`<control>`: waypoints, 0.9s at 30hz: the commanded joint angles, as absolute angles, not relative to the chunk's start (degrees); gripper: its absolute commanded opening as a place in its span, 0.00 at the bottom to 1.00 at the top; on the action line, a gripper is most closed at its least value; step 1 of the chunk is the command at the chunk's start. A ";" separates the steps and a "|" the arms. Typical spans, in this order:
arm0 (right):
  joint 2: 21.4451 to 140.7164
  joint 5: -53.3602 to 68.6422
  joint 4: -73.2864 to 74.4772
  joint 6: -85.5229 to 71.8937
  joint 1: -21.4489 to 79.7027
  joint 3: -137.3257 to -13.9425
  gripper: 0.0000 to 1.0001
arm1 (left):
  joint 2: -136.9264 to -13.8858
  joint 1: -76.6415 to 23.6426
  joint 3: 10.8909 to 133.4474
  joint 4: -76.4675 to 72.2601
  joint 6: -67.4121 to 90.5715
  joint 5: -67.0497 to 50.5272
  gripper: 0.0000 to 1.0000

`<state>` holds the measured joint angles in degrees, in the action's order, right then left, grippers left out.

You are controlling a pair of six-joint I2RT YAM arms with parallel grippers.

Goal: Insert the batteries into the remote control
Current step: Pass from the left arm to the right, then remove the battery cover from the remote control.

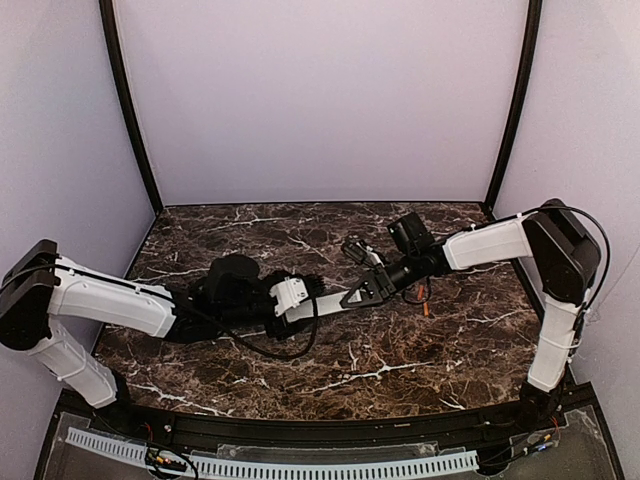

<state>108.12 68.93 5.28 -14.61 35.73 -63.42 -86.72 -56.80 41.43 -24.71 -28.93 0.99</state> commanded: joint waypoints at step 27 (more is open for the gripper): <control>98.87 59.72 -26.49 -29.68 34.89 -52.92 0.00 | -86.77 -42.93 39.82 -37.60 30.23 -21.77 0.63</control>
<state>100.49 59.70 -22.31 -28.29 35.09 -53.91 -85.89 -43.22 38.15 -35.59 27.90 -18.22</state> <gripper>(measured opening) 0.166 0.652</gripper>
